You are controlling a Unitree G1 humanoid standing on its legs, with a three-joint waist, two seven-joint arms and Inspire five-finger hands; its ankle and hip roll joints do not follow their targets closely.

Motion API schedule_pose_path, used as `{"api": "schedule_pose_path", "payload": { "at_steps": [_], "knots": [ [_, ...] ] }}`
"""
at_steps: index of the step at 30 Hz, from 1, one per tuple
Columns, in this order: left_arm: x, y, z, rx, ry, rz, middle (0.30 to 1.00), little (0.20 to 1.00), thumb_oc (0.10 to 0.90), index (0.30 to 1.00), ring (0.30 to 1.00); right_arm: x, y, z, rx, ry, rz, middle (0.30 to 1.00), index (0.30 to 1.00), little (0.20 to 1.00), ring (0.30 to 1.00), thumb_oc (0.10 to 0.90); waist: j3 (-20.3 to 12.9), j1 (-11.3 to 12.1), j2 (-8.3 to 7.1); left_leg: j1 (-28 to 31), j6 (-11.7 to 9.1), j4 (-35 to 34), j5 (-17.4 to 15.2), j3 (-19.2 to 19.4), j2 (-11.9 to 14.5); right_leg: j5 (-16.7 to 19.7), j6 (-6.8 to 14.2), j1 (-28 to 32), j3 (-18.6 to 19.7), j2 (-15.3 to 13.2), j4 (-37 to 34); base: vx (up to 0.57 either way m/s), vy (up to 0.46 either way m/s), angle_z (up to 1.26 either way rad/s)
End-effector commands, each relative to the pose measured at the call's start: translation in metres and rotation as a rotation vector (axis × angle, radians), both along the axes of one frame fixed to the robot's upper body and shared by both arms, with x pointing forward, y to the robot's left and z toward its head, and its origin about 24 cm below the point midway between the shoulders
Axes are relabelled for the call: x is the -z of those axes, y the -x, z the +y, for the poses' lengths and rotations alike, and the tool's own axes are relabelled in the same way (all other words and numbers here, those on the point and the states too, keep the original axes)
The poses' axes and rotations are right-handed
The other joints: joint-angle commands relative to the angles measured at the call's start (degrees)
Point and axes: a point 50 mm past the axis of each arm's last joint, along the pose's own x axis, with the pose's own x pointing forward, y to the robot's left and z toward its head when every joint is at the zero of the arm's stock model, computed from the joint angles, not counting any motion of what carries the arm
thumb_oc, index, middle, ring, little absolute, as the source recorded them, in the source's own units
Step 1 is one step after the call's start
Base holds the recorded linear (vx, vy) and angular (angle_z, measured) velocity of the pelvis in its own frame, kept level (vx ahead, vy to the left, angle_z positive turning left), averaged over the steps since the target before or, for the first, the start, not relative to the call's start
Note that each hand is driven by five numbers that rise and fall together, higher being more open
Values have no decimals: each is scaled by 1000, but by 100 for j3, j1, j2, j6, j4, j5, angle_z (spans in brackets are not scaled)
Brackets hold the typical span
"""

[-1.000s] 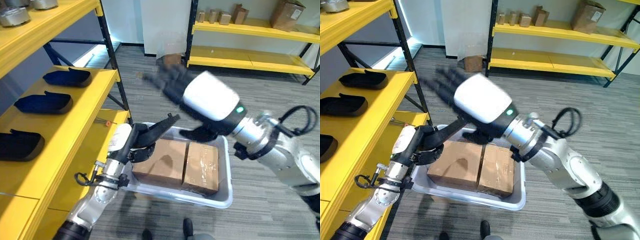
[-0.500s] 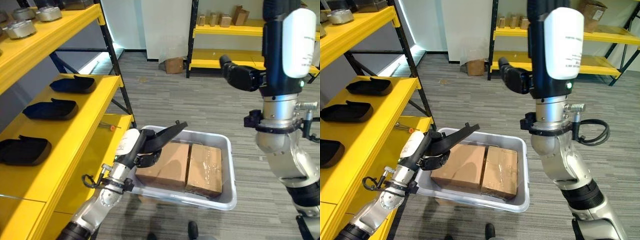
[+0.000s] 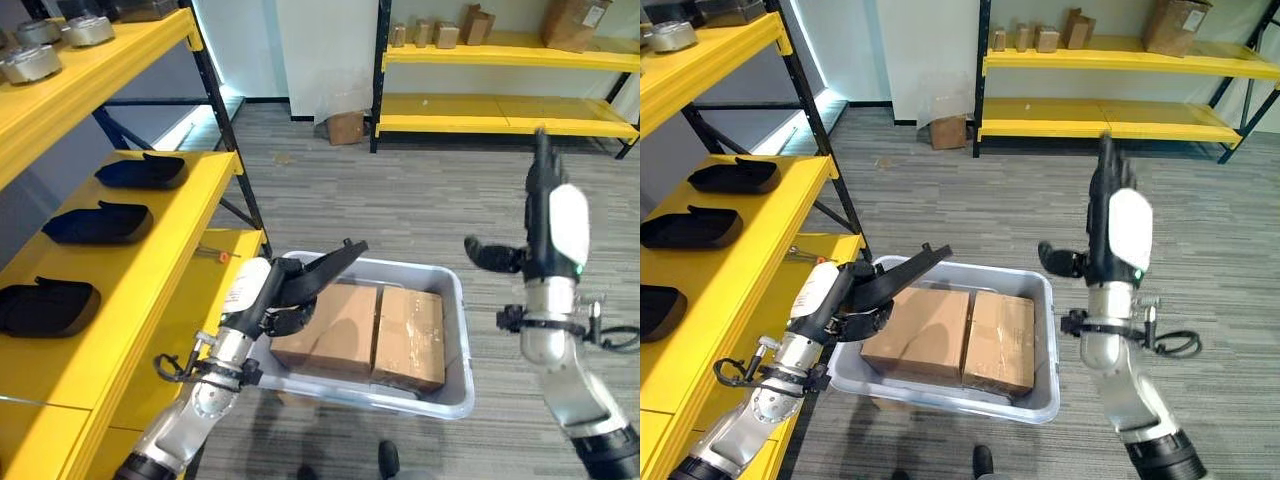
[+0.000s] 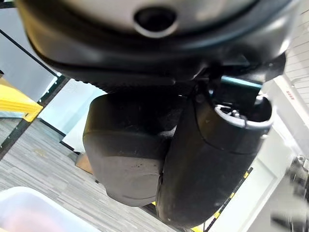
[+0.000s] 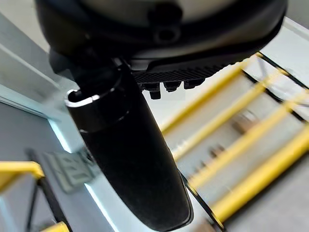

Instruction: Move parts from the plastic box to the shelf.

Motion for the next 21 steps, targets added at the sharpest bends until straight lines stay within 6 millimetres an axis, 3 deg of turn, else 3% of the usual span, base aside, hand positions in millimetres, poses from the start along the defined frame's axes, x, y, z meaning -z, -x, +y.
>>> {"api": "schedule_pose_path", "payload": {
  "at_steps": [1,7,15,17,18,21],
  "knots": [
    [-63,-2,16,-84,30,-404,300,300,400,300,300,-37,-1,7,-97,-42,-217,1000,1000,1000,1000,900,-380,33,-52,-100,-85,-46,-126,-249,208,-607,219,384,-245,-110,236,-43,-142,2],
    [-70,14,32,-188,15,-523,300,300,400,300,300,-11,6,13,-106,-105,-149,1000,1000,1000,1000,900,-252,92,47,-336,-154,-46,23,-418,209,-680,111,268,-337,-36,293,-62,-110,8],
    [-79,29,33,-214,25,-645,300,300,400,300,300,-4,0,23,-163,-67,-117,1000,1000,1000,1000,900,-14,310,147,-909,-392,-46,469,-603,327,-742,-22,188,-592,61,276,-60,-79,12],
    [-81,33,30,-192,18,-660,300,300,400,300,300,-3,0,23,-151,-71,-110,1000,1000,1000,1000,900,33,321,135,-991,-456,-46,541,-336,420,-795,-11,239,-812,34,283,-61,-47,19],
    [-83,35,27,-163,21,-674,300,300,400,300,300,-2,2,21,-139,-79,-108,1000,1000,1000,1000,900,42,265,115,-1010,-477,-9,616,74,494,-781,10,259,-1037,-12,271,-74,-22,40],
    [-86,36,24,-129,35,-690,300,300,400,300,300,1,4,20,-133,-73,-102,1000,1000,1000,1000,900,31,191,87,-976,-474,105,653,425,556,-759,22,285,-1224,-60,243,-77,3,49]
  ]
}}
